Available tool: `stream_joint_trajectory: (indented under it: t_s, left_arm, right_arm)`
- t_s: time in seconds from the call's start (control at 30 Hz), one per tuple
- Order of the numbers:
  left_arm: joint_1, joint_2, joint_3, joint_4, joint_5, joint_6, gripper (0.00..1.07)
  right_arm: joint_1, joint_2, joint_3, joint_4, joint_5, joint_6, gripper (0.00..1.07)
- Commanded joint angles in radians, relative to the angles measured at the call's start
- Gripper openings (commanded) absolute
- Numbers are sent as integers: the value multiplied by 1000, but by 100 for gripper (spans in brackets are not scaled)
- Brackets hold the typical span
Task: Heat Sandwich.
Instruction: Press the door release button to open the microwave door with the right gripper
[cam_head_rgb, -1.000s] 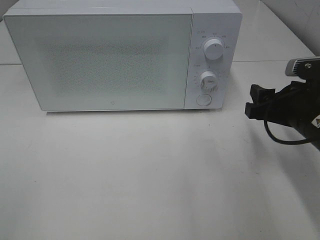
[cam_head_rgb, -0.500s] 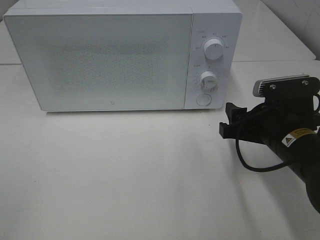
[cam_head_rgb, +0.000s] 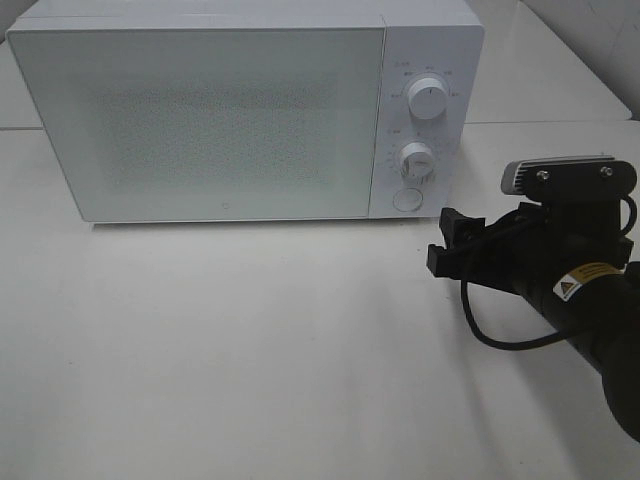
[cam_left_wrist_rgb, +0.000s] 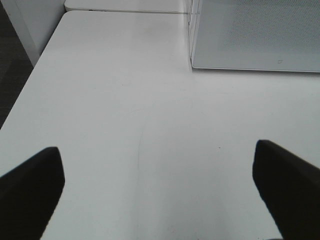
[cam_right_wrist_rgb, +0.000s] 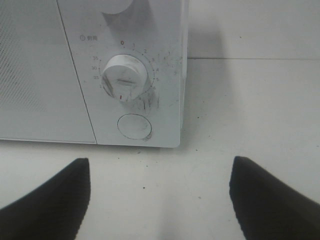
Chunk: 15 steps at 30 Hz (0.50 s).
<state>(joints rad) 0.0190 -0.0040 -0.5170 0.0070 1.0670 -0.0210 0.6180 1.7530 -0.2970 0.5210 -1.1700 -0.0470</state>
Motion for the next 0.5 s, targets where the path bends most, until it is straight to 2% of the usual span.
stream_joint_trajectory:
  t_s: [0.03, 0.27, 0.3, 0.5]
  left_arm:
    - [3, -7, 1, -1, 0, 0, 98]
    - [3, -7, 1, -1, 0, 0, 98]
    - [3, -7, 1, -1, 0, 0, 98]
    - [3, -7, 1, -1, 0, 0, 98]
  right_arm:
    - [4, -3, -7, 3, -5, 102, 75]
    - [4, -3, -7, 2, -4, 513, 75]
    - [4, -3, -7, 2, -4, 643, 75]
    - [4, -3, -7, 1, -4, 911, 73]
